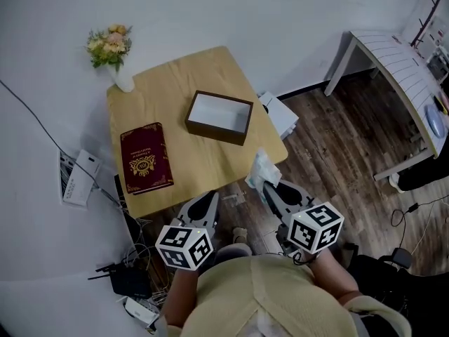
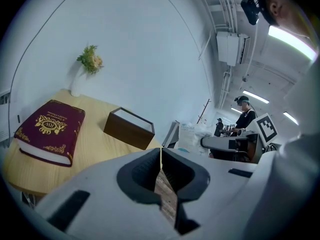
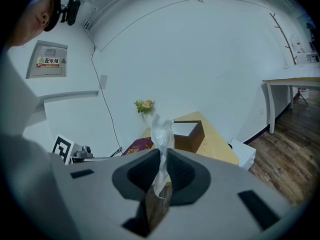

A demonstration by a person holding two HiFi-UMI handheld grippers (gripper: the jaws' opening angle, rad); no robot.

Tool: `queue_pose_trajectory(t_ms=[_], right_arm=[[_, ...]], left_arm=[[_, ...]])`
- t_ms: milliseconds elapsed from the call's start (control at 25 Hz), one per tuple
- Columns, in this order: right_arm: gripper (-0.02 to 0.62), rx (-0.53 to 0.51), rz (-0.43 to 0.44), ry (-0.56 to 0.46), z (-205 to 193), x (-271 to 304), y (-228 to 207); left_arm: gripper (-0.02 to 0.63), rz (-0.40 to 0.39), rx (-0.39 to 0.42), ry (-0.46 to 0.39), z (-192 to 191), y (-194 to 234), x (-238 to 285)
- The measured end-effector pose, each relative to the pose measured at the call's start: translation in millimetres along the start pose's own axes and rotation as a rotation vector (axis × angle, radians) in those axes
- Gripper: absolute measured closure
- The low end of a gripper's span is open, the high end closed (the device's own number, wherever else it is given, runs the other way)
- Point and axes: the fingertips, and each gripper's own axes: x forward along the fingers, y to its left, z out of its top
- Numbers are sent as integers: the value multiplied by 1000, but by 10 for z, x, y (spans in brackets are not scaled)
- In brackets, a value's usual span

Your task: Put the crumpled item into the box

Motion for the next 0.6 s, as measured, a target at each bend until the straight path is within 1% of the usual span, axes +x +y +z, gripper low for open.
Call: queue_pose_trajectory(t_ms=[160,280,600], right_arm=[[537,0,5,-1,67,158,35],[537,0,11,-8,131,242,60],[537,-13,35,-18,328,384,47]], left_arm=[[577,-11,13,2,68,98,28],[578,-3,27,9,116,175,56],[577,10,-10,-11,197,259,103]])
